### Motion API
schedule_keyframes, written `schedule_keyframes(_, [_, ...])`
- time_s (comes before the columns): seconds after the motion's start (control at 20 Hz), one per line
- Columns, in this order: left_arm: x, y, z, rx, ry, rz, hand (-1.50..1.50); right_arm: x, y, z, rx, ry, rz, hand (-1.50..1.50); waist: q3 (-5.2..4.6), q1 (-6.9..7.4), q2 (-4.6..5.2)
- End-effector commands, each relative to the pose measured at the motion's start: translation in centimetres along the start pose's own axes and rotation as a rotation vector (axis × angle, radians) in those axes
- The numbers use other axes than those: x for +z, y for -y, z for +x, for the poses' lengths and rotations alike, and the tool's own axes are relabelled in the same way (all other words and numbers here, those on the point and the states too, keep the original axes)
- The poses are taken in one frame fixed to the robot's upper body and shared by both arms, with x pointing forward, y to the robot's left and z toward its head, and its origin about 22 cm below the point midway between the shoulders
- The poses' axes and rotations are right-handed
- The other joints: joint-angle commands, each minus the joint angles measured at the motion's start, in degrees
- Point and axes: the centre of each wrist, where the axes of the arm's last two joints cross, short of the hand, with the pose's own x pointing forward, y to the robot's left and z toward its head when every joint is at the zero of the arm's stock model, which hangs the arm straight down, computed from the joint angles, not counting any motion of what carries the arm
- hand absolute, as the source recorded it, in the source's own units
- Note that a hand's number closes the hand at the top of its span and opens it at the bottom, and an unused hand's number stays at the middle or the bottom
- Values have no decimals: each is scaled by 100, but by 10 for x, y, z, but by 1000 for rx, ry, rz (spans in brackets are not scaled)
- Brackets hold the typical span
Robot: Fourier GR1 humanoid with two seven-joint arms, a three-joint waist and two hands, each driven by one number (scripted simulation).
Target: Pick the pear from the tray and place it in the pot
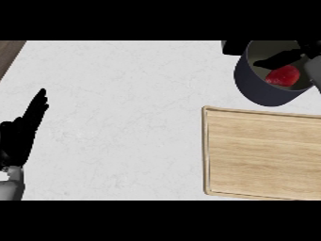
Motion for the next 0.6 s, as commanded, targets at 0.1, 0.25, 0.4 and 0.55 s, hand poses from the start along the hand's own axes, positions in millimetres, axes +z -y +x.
schedule_keyframes(0.1, [11, 3, -17, 2, -6, 9, 0, 7, 7, -9, -282, 118, -186, -150, 9, -54, -13])
schedule_keyframes(0.25, [12, 2, -15, -3, -28, 8, 0, 0, 7, -2, -454, 133, -258, -150, 3, -111, -61])
schedule_keyframes(0.4, [6, -3, -10, 2, -2, 17, 0, 9, 42, -12, -539, 105, -257, -150, -1, -119, -46])
schedule_keyframes(0.55, [14, -4, -15, 10, -32, 34, 0, 30, 60, -33, -560, 87, -180, -150, -4, -169, -70])
